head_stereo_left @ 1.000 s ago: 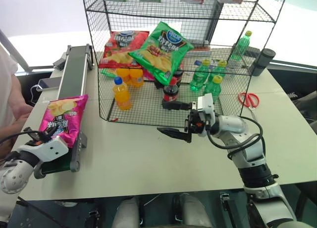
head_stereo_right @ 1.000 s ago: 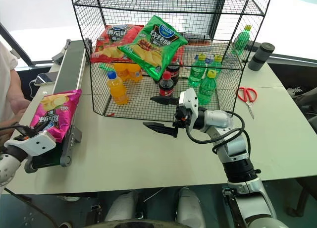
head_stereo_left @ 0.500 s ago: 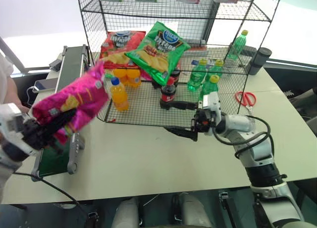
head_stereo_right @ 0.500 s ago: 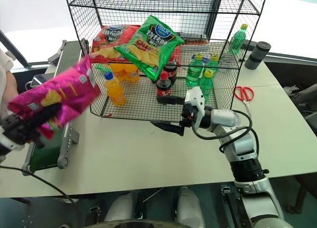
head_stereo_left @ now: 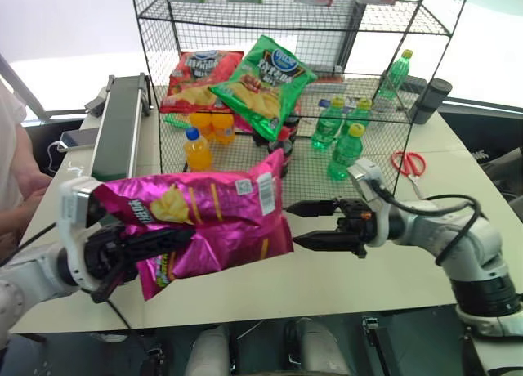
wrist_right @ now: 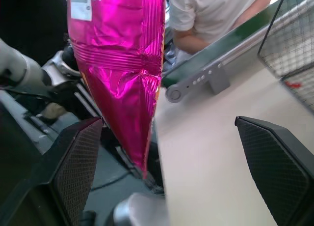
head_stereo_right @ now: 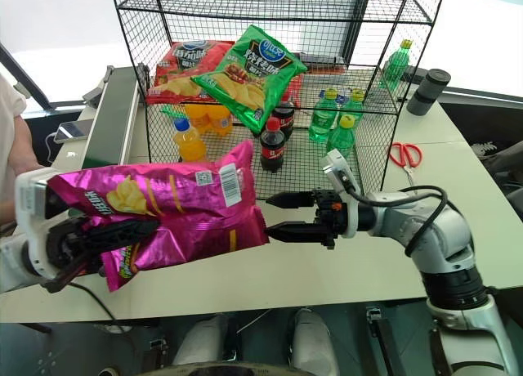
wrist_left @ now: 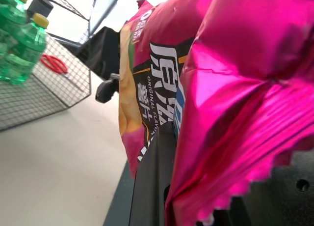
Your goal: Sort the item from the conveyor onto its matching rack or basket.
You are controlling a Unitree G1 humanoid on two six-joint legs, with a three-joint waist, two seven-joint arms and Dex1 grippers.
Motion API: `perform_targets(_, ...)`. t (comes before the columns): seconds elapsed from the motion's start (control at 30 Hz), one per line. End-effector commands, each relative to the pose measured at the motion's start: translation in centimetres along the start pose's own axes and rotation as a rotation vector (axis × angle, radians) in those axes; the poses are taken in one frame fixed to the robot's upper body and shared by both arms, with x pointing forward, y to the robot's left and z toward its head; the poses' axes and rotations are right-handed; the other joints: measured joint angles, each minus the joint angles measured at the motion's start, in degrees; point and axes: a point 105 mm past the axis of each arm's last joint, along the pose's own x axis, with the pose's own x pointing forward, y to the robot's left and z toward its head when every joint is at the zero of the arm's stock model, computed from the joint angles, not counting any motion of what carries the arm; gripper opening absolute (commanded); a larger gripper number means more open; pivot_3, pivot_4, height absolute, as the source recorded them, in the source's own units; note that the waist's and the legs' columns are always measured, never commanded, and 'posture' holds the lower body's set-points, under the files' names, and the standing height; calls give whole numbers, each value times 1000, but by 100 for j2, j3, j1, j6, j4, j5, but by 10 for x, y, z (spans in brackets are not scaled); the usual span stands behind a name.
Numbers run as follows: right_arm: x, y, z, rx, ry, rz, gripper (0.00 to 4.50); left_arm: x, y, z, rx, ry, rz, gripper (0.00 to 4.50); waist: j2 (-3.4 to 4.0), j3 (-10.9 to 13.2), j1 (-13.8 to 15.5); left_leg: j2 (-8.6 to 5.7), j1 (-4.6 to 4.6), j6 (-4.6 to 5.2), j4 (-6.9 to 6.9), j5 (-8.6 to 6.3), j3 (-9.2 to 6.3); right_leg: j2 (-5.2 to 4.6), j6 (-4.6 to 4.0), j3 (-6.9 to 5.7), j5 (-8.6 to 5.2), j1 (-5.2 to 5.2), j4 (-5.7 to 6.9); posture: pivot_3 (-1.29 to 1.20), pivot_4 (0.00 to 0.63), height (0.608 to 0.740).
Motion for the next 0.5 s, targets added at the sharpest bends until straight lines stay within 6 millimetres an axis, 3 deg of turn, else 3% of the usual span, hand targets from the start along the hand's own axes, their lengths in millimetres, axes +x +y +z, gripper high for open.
perform_targets(0.03, 4, 18, 6, 22, 4, 71, 4500, 11, 6, -6, 32, 17, -25, 25, -3, -2, 3, 0, 0, 0, 0, 0, 0, 0, 0, 0, 0, 0, 0, 0, 150, 740)
perform_targets(0.27, 9, 25, -7, 99, 56, 72, 4500, 24, 17, 6, 99, -20, -45, 25, -6, -3, 96, -1, -3, 2, 3, -1, 1, -1, 0, 3, 0, 0, -5, 0, 150, 740)
perform_targets(0.5, 12, 22, 1, 117, 12, 73, 4500, 30, 24, 10, 142, -42, -45, 25, -7, -4, 125, -1, -4, 4, 3, -2, 0, -1, 0, 3, 1, 0, -6, 0, 150, 740)
